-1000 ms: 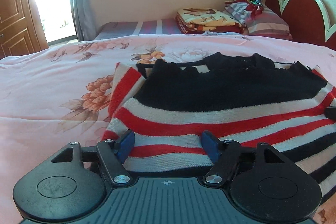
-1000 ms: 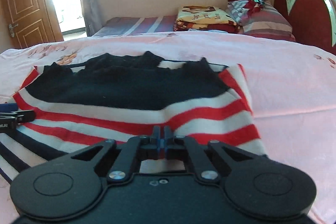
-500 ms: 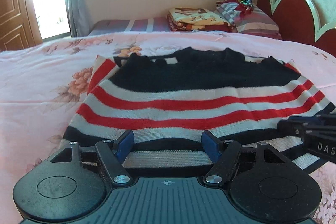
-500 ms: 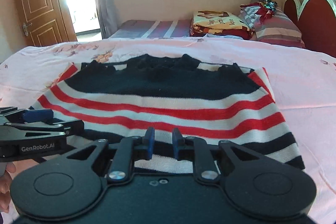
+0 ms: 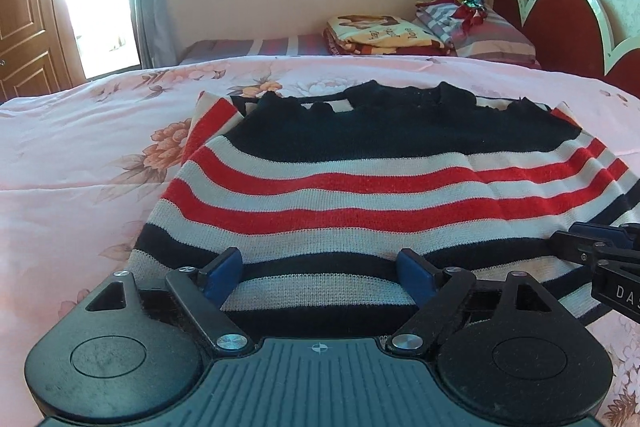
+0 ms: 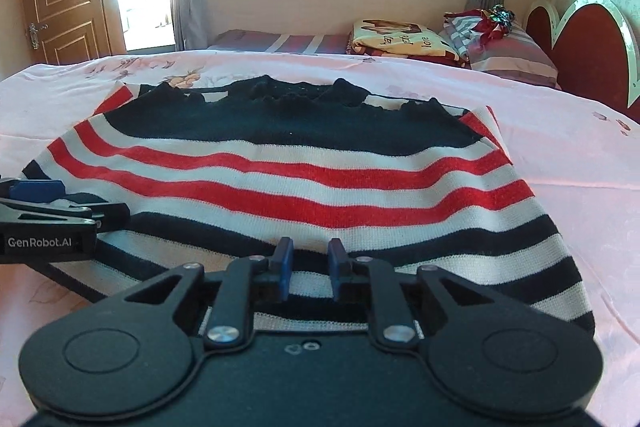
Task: Fold small clothes
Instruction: 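Move both grippers to the folded bottom edge of the sweater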
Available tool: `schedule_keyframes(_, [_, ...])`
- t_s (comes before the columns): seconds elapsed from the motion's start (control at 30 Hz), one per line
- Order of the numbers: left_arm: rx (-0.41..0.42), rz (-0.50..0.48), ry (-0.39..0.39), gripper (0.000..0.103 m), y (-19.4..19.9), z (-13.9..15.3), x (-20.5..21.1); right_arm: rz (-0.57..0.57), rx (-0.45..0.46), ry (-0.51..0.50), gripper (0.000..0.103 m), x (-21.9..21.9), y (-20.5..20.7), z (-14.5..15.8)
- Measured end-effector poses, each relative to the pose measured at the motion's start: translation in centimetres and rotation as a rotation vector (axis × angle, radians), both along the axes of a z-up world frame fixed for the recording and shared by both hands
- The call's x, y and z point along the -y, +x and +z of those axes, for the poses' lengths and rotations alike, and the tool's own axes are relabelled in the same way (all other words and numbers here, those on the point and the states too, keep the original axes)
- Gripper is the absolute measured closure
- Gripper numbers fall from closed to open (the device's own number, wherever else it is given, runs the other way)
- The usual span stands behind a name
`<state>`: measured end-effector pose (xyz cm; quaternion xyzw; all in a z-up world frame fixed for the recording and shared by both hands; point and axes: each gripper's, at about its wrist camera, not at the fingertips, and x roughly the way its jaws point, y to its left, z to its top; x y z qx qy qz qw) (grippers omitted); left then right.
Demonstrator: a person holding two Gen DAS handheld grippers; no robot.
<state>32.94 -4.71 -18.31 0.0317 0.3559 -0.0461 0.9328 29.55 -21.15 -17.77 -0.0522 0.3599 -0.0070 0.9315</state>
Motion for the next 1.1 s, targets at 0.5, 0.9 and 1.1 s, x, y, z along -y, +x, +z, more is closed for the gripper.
schedule_keyframes(0.5, [-0.040,0.037,0.021,0.007,-0.8,0.3,-0.1,0.007,-0.064,-0.008,0.083,0.2,-1.6,0.1])
schedule_keyframes(0.9, [-0.035,0.081,-0.030,0.004,-3.0,0.9,-3.5,-0.043,-0.035,0.061,0.077,2.4,-2.3,2.6])
schedule_keyframes(1.1, [-0.071,0.093,-0.041,0.004,-2.1,-0.3,-3.7,-0.148,-0.001,0.010,0.069,5.6,-2.1,2.8])
